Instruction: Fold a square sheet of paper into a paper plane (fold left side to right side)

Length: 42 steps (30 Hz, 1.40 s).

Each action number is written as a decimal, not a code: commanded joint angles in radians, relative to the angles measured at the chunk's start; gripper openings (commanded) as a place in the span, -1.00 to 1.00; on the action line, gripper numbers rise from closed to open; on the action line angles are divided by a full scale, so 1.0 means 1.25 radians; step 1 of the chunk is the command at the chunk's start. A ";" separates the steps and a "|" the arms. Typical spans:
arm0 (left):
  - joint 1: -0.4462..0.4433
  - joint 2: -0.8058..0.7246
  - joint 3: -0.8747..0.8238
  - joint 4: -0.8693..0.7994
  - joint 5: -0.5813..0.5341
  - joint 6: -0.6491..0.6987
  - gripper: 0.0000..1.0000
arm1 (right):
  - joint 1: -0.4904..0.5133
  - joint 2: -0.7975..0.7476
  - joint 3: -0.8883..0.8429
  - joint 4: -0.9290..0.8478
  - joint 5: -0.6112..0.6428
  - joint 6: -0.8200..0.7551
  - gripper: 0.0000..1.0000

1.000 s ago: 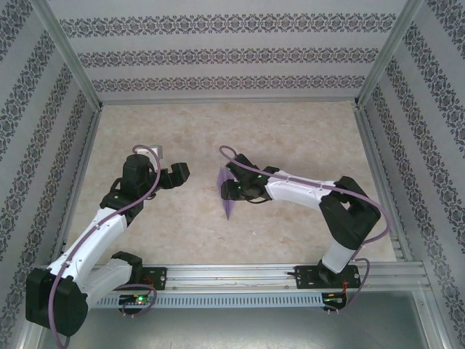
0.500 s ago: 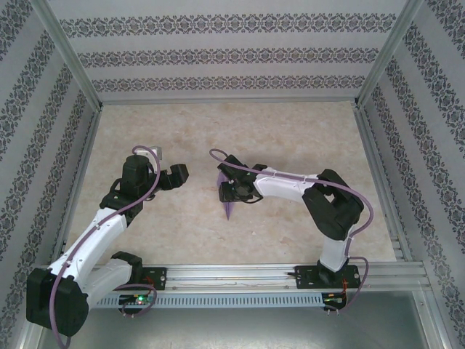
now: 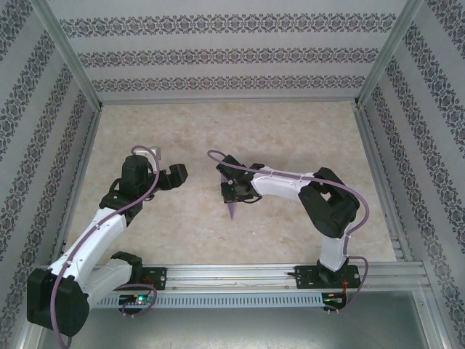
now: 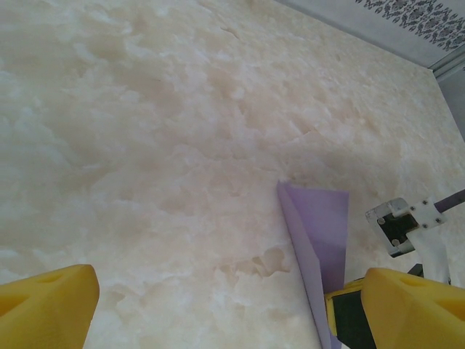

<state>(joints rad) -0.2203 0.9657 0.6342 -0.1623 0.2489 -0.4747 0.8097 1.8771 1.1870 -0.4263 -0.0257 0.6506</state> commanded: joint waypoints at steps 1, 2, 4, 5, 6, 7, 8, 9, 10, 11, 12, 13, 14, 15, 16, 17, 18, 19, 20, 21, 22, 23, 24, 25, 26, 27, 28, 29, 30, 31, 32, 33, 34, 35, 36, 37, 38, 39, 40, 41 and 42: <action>0.015 -0.010 -0.010 -0.017 0.002 0.021 0.86 | 0.009 0.019 0.025 -0.022 0.020 -0.003 -0.75; 0.014 -0.010 -0.009 -0.017 0.002 0.022 0.86 | 0.009 0.020 0.026 -0.021 0.018 -0.002 -0.75; 0.016 -0.012 -0.008 -0.019 0.002 0.023 0.86 | 0.011 0.025 0.030 -0.021 0.016 -0.001 -0.74; 0.016 -0.012 -0.007 -0.020 0.002 0.024 0.87 | 0.011 0.026 0.032 -0.022 0.017 -0.001 -0.73; 0.016 -0.013 -0.007 -0.020 0.001 0.024 0.87 | 0.012 0.028 0.035 -0.022 0.016 -0.001 -0.72; 0.017 -0.013 -0.007 -0.020 0.002 0.025 0.87 | 0.014 0.031 0.036 -0.023 0.015 -0.001 -0.70; 0.018 -0.013 -0.007 -0.020 0.003 0.025 0.87 | 0.014 0.033 0.038 -0.025 0.015 0.000 -0.70; 0.018 -0.013 -0.007 -0.020 0.003 0.025 0.87 | 0.015 0.035 0.040 -0.026 0.015 0.000 -0.70; 0.018 -0.012 -0.007 -0.020 0.003 0.024 0.87 | 0.015 0.039 0.042 -0.027 0.014 0.000 -0.70; 0.018 -0.013 -0.007 -0.020 0.003 0.024 0.87 | 0.016 0.043 0.043 -0.028 0.013 0.000 -0.70; 0.019 -0.013 -0.007 -0.020 0.004 0.026 0.87 | 0.017 0.045 0.044 -0.029 0.013 0.000 -0.71; 0.018 -0.013 -0.006 -0.020 0.003 0.025 0.87 | 0.018 0.048 0.047 -0.030 0.013 0.000 -0.72; 0.020 -0.013 -0.006 -0.021 0.005 0.026 0.87 | 0.019 0.050 0.048 -0.031 0.012 -0.001 -0.74; 0.019 -0.013 -0.005 -0.021 0.005 0.026 0.87 | 0.019 0.051 0.050 -0.032 0.012 -0.001 -0.75; 0.021 -0.013 -0.005 -0.022 0.005 0.027 0.87 | 0.020 0.053 0.053 -0.034 0.012 -0.002 -0.76; 0.021 -0.013 -0.006 -0.023 0.006 0.027 0.87 | 0.020 0.055 0.055 -0.036 0.012 -0.003 -0.78; 0.021 -0.014 -0.005 -0.022 0.006 0.026 0.87 | 0.020 0.056 0.056 -0.038 0.010 -0.003 -0.80; 0.021 -0.013 -0.004 -0.025 0.006 0.029 0.87 | 0.020 0.056 0.058 -0.039 0.010 -0.003 -0.82; 0.022 -0.013 -0.003 -0.027 0.005 0.029 0.87 | 0.020 0.053 0.058 -0.040 0.012 -0.003 -0.85; 0.022 -0.014 -0.001 -0.029 0.005 0.032 0.87 | 0.019 0.048 0.059 -0.042 0.014 -0.003 -0.88; 0.023 -0.017 0.001 -0.033 0.005 0.033 0.87 | 0.017 0.040 0.059 -0.043 0.018 -0.003 -0.92; 0.024 -0.019 0.004 -0.036 0.005 0.035 0.87 | 0.013 0.031 0.062 -0.044 0.022 -0.003 -0.95; 0.025 -0.021 0.006 -0.039 0.005 0.037 0.87 | 0.009 0.022 0.066 -0.047 0.029 -0.003 -0.97; 0.025 -0.023 0.008 -0.042 0.003 0.040 0.87 | 0.002 0.012 0.074 -0.055 0.040 -0.006 -1.00; 0.027 -0.025 0.011 -0.046 0.003 0.042 0.88 | -0.007 0.004 0.085 -0.068 0.056 -0.008 -1.00; 0.028 -0.027 0.014 -0.050 0.005 0.045 0.88 | -0.016 -0.002 0.096 -0.079 0.070 -0.012 -1.00; 0.029 -0.028 0.016 -0.055 0.005 0.048 0.88 | -0.028 -0.005 0.110 -0.091 0.090 -0.016 -1.00; 0.029 -0.030 0.020 -0.060 0.003 0.052 0.88 | -0.041 -0.005 0.129 -0.110 0.111 -0.017 -1.00; 0.030 -0.030 0.021 -0.064 0.005 0.056 0.88 | -0.054 -0.002 0.148 -0.128 0.131 -0.019 -1.00; 0.030 -0.032 0.024 -0.068 0.005 0.060 0.88 | -0.066 0.005 0.170 -0.147 0.154 -0.024 -1.00; 0.032 -0.032 0.025 -0.073 0.004 0.064 0.89 | -0.081 0.015 0.192 -0.165 0.177 -0.031 -1.00; 0.032 -0.032 0.025 -0.077 0.004 0.067 0.89 | -0.093 0.025 0.212 -0.178 0.192 -0.036 -1.00; 0.032 -0.031 0.026 -0.081 0.005 0.072 0.89 | -0.108 0.038 0.234 -0.190 0.206 -0.045 -1.00; 0.033 -0.031 0.026 -0.085 0.005 0.075 0.89 | -0.124 0.051 0.256 -0.200 0.214 -0.054 -1.00; 0.033 -0.031 0.025 -0.086 0.005 0.077 0.89 | -0.137 0.064 0.274 -0.208 0.217 -0.063 -1.00; 0.033 -0.030 0.025 -0.088 0.005 0.079 0.89 | -0.152 0.081 0.299 -0.221 0.219 -0.071 -1.00; 0.034 -0.030 0.024 -0.090 0.006 0.080 0.89 | -0.163 0.099 0.324 -0.233 0.219 -0.080 -1.00; 0.034 -0.028 0.023 -0.090 0.005 0.082 0.89 | -0.173 0.115 0.348 -0.245 0.218 -0.087 -1.00; 0.034 -0.027 0.021 -0.090 0.006 0.082 0.89 | -0.184 0.134 0.376 -0.260 0.219 -0.094 -1.00; 0.034 -0.024 0.022 -0.090 0.006 0.082 0.89 | -0.192 0.153 0.400 -0.269 0.217 -0.104 -1.00; 0.035 -0.022 0.020 -0.090 0.007 0.082 0.90 | -0.200 0.169 0.424 -0.283 0.212 -0.107 -1.00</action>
<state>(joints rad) -0.1940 0.9398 0.6365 -0.2436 0.2543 -0.4000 0.5739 2.0254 1.6585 -0.6811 0.2073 0.5648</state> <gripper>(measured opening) 0.948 0.043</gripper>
